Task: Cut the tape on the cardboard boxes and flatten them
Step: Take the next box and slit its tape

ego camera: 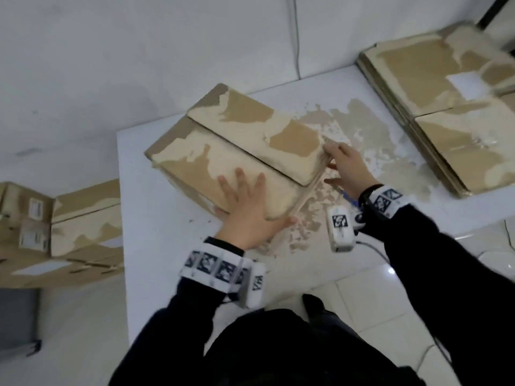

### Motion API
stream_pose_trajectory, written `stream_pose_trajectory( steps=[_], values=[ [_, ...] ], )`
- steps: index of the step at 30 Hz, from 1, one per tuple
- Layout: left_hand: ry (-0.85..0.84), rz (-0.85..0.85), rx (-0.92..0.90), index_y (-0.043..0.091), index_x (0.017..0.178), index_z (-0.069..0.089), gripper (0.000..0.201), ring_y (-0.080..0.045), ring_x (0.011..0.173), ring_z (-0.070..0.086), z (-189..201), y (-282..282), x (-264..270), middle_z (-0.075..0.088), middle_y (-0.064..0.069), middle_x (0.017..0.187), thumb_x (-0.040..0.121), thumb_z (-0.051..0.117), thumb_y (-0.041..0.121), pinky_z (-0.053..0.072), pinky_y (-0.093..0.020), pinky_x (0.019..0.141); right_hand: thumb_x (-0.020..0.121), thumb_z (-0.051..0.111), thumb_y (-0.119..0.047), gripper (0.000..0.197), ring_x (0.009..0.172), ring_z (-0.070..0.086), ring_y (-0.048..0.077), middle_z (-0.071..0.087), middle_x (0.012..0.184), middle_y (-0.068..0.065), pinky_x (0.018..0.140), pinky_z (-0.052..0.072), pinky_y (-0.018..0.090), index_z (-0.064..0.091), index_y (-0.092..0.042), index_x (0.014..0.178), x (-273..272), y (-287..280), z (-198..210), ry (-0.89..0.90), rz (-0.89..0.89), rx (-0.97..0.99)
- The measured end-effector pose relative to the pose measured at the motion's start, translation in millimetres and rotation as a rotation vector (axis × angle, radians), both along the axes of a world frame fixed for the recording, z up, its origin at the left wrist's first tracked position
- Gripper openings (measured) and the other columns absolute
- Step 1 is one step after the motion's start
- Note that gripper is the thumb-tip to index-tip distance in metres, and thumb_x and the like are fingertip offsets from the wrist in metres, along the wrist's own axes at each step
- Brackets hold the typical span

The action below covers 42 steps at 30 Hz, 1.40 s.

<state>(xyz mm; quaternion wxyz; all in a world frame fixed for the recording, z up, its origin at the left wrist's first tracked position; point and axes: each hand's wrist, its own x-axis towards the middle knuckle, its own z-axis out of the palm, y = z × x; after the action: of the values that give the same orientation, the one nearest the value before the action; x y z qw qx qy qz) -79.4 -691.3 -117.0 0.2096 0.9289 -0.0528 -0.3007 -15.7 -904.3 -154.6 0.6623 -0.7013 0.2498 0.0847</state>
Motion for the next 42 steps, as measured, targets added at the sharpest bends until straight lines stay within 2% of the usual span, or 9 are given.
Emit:
stream_pose_trajectory(
  steps=[5,12,19,24,30,33,35,39,42],
  values=[
    [-0.24,0.071,0.156,0.03,0.153,-0.001,0.097,-0.024,0.146,-0.016,6.5,7.4,8.7,-0.013,-0.003,0.16,0.076,0.025,0.082,-0.015,-0.062,0.11,0.082,0.058,-0.057,0.038,0.099,0.056,0.015,0.059,0.108,-0.005,0.078,0.043,0.031,0.055,-0.024,0.101,-48.6,-7.2,-31.4,-0.075,-0.009,-0.023],
    [-0.538,-0.012,0.381,0.03,0.15,-0.014,0.095,-0.032,0.146,-0.015,-39.4,-70.3,-10.7,-0.017,-0.02,0.157,0.088,0.053,0.058,-0.002,-0.055,0.115,0.098,0.02,-0.058,0.056,0.103,0.054,0.017,0.06,0.111,0.001,0.099,0.038,0.037,0.059,-0.02,0.111,-59.6,-25.0,-63.0,0.168,0.027,0.153],
    [-0.757,-0.048,0.365,0.025,0.152,0.018,0.067,-0.036,0.144,0.022,-60.4,-58.7,-19.6,0.026,-0.025,0.152,0.095,0.048,0.042,0.019,-0.046,0.115,0.096,0.044,-0.046,0.039,0.075,0.049,0.016,0.05,0.088,0.004,0.078,0.045,0.03,0.049,-0.009,0.109,-50.7,-28.7,-71.5,0.411,0.128,0.423],
    [-0.785,-0.029,0.35,0.022,0.147,0.033,0.06,-0.04,0.132,0.042,-62.7,-54.7,-22.4,0.045,-0.027,0.14,0.092,0.033,0.046,0.038,-0.048,0.105,0.093,0.048,-0.048,0.048,0.092,0.052,0.02,0.052,0.102,0.005,0.093,0.042,0.037,0.044,-0.009,0.121,-47.8,-31.3,-63.8,0.429,0.21,0.436],
    [-0.932,0.129,0.074,0.022,0.148,0.032,0.054,-0.033,0.14,0.031,-50.2,-58.0,-41.0,0.038,-0.02,0.148,0.099,0.032,0.045,0.028,-0.041,0.111,0.091,0.058,-0.036,0.018,0.084,0.055,0.015,0.062,0.084,0.003,0.076,0.048,0.027,0.059,-0.018,0.092,-54.7,-30.3,-50.0,0.193,0.023,0.483],
    [-0.889,0.368,-0.26,0.027,0.151,0.02,0.055,-0.019,0.147,0.016,-36.7,-69.2,-49.9,0.024,-0.007,0.157,0.1,0.036,0.041,0.019,-0.035,0.117,0.091,0.06,-0.019,0.037,0.119,0.046,0.014,0.049,0.132,0.005,0.097,0.035,0.019,0.043,-0.045,0.111,-62.4,-29.4,-17.5,-0.077,0.084,0.171],
    [-0.787,0.527,-0.559,0.024,0.151,0.02,0.057,-0.014,0.141,0.032,-34.4,-74.7,-54.2,0.034,-0.002,0.153,0.1,0.04,0.037,0.031,-0.033,0.114,0.093,0.056,-0.012,0.044,0.109,0.047,-0.005,0.041,0.134,-0.006,0.092,0.035,0.005,0.038,-0.036,0.125,-63.6,-28.3,7.6,-0.352,0.123,0.123],
    [-0.515,0.952,-0.962,0.015,0.129,0.043,0.03,-0.013,0.11,0.059,-47.5,-56.4,-62.3,0.06,0.013,0.12,0.1,0.039,0.017,0.045,-0.044,0.103,0.086,0.066,-0.011,0.058,0.127,0.048,0.014,0.046,0.139,0.009,0.105,0.043,0.034,0.036,-0.007,0.136,-57.4,-12.5,36.8,-0.714,0.394,0.045],
    [-0.656,1.315,-0.806,0.022,0.13,0.042,0.033,-0.021,0.122,0.05,-41.4,-23.9,-83.8,0.048,-0.005,0.141,0.1,0.033,0.032,0.034,-0.045,0.111,0.089,0.062,-0.021,0.065,0.14,0.03,0.012,0.03,0.153,0.002,0.116,0.028,0.037,0.031,-0.02,0.145,-64.1,12.7,23.7,-0.83,0.65,-0.294]
  ],
)
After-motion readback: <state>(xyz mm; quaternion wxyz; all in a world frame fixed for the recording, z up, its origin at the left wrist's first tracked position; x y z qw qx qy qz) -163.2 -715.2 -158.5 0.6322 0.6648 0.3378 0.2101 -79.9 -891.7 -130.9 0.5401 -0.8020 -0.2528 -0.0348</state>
